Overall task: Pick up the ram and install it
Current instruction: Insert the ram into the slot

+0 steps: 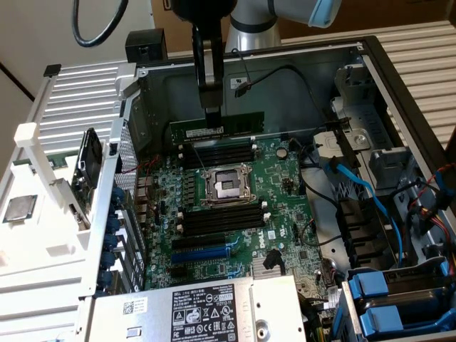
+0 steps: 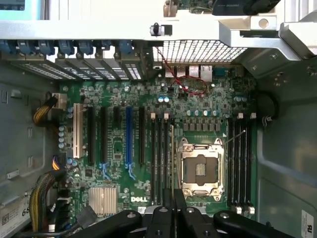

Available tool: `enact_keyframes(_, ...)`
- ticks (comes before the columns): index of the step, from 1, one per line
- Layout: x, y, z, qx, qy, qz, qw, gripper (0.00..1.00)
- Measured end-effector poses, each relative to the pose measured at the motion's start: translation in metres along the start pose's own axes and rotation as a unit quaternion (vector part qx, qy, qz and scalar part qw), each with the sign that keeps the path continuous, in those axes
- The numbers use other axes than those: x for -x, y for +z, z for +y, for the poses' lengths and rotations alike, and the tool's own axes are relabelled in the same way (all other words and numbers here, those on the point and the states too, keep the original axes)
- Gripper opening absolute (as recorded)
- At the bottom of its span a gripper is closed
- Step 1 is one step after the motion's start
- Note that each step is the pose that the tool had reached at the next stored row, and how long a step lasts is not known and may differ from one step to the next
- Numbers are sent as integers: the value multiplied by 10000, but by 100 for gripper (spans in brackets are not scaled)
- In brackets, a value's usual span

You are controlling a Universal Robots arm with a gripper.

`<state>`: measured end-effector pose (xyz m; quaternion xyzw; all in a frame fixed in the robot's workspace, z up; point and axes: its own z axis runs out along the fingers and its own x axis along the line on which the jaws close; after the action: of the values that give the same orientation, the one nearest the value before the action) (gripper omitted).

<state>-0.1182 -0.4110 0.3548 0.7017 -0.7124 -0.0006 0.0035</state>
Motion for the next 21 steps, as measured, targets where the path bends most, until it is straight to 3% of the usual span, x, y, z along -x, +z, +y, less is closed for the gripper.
enact_keyframes(9, -6, 52, -3, -1, 4, -1, 10000, 12)
enact_keyframes(21, -4, 288, -29, 0, 187, -2, 9998, 12)
